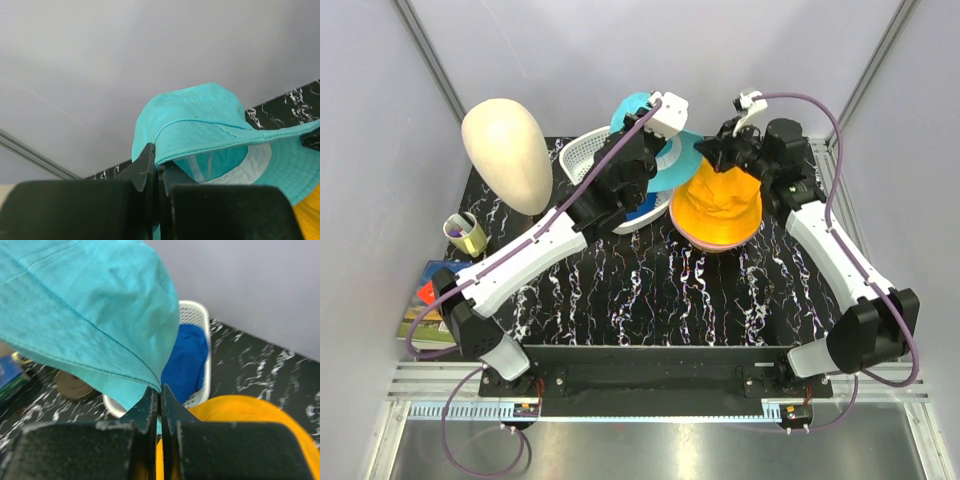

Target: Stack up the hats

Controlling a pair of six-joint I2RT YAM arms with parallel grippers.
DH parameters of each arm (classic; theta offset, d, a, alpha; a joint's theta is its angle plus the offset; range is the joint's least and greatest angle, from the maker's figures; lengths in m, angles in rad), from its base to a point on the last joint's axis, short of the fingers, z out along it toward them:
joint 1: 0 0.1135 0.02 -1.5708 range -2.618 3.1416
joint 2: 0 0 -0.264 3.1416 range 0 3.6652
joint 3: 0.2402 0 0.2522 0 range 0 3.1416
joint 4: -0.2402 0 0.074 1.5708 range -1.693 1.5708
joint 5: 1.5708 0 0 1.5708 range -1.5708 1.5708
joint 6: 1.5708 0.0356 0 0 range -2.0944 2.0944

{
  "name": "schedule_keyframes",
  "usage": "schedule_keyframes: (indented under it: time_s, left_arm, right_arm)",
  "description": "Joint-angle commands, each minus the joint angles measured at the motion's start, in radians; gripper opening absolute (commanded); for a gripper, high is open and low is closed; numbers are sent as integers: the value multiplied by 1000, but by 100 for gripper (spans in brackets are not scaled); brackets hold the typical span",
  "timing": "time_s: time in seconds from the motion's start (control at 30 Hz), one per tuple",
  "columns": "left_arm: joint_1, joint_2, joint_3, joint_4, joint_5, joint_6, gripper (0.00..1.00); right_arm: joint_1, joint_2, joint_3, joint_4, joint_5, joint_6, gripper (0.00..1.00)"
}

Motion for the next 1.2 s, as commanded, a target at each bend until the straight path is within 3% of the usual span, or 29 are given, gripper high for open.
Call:
schedule_keyframes:
  time_s: [0.0, 0.2, 0.3, 0.37, 0.5, 0.67, 0.83, 0.97, 1.03, 1.17]
  left_arm:
    - [38, 49, 62, 188, 25, 68, 0]
    - [95, 198, 202, 261, 221, 25, 0]
    - [95, 276, 235, 341, 301, 24, 0]
    - [94, 322, 226, 370, 379, 11, 8]
    - [92, 345, 83, 548, 453, 2, 10]
    - [88, 280, -146, 720, 451, -41, 11]
    - [81, 203, -365, 863, 478, -70, 16]
    - [63, 138, -464, 868, 427, -108, 29]
    - [54, 79, -498, 829, 407, -162, 49]
    - [51, -41, -574, 626, 438, -360, 64]
  right_arm:
    - [-2, 52, 149, 71, 205, -87, 0]
    - [-72, 147, 286, 97, 411, -197, 0]
    - [-155, 144, 278, 129, 472, -201, 0]
    - [-181, 104, 207, 185, 524, -216, 0]
    - [-186, -5, 7, 299, 606, -302, 0]
    - [-184, -208, -282, 364, 554, -247, 0]
    - [-148, -339, -430, 362, 486, -216, 0]
    - [-73, -345, -464, 327, 478, -256, 0]
    - [-51, -345, -487, 313, 497, -259, 0]
    - [-6, -355, -532, 290, 508, -268, 0]
